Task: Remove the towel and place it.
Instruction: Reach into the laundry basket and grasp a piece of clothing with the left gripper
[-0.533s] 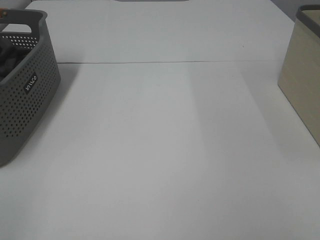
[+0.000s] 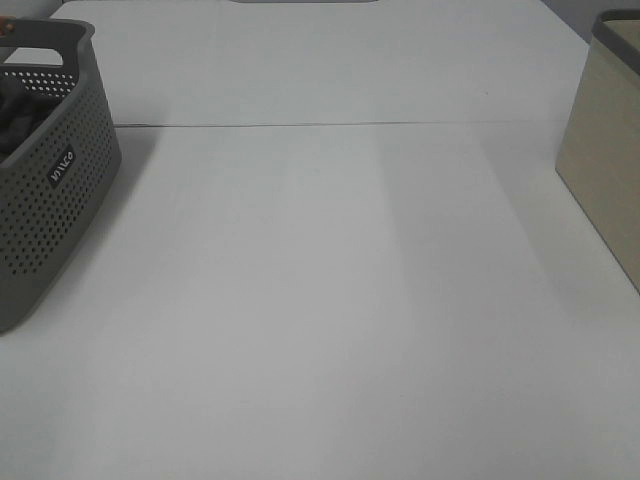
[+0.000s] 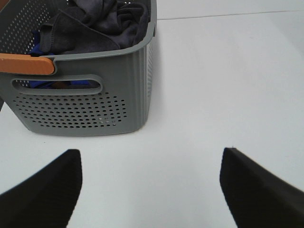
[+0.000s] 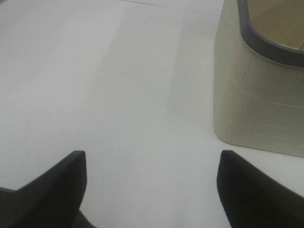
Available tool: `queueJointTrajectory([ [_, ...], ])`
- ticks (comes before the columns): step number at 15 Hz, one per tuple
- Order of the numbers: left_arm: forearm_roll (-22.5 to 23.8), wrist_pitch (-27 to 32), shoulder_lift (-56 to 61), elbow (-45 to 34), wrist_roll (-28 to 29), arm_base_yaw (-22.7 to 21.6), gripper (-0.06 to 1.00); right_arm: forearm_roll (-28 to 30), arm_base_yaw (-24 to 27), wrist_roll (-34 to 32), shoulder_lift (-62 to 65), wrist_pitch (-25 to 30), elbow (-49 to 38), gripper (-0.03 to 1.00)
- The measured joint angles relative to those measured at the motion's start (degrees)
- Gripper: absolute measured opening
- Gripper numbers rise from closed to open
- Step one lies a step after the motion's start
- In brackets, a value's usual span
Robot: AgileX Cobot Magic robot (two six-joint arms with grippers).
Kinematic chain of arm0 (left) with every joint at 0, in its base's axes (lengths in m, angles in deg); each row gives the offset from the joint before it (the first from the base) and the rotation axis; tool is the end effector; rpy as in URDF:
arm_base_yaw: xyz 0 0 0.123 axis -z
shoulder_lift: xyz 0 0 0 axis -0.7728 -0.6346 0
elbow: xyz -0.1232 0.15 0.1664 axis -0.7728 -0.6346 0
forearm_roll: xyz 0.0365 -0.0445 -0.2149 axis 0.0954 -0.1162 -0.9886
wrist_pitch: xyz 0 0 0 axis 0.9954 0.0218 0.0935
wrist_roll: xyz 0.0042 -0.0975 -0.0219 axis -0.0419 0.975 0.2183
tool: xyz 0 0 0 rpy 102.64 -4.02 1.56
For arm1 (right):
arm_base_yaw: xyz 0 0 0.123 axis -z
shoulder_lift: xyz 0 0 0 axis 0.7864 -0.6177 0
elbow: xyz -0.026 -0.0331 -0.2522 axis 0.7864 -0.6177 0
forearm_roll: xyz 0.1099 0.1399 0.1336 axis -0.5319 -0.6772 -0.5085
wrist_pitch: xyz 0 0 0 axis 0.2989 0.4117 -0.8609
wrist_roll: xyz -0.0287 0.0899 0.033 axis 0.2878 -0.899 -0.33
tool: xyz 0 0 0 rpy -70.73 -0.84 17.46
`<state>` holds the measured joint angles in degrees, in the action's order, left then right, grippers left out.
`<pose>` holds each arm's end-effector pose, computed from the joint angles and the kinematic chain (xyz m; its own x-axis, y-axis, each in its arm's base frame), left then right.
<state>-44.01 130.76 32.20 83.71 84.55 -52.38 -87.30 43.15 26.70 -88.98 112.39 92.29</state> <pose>0.0054 -0.0083 0.2630 -0.4299 0.0094 -0.9028 0.0547 0.9984 -0.0156 0.0062 -0.0015 0.2587 -0.4394 -0.1404 -0.8872 -0.1620 0.9839 -0.0754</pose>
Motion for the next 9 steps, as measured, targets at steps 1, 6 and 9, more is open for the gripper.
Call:
queueJointTrajectory([
  [1, 0.0, 0.0, 0.0, 0.0, 0.0, 0.0, 0.75, 0.1, 0.0, 0.0, 0.0, 0.0, 0.0, 0.74],
  [6, 0.0, 0.0, 0.0, 0.0, 0.0, 0.0, 0.75, 0.0, 0.0, 0.0, 0.0, 0.0, 0.0, 0.74],
  [9, 0.0, 0.0, 0.0, 0.0, 0.0, 0.0, 0.75, 0.0, 0.0, 0.0, 0.0, 0.0, 0.0, 0.74],
])
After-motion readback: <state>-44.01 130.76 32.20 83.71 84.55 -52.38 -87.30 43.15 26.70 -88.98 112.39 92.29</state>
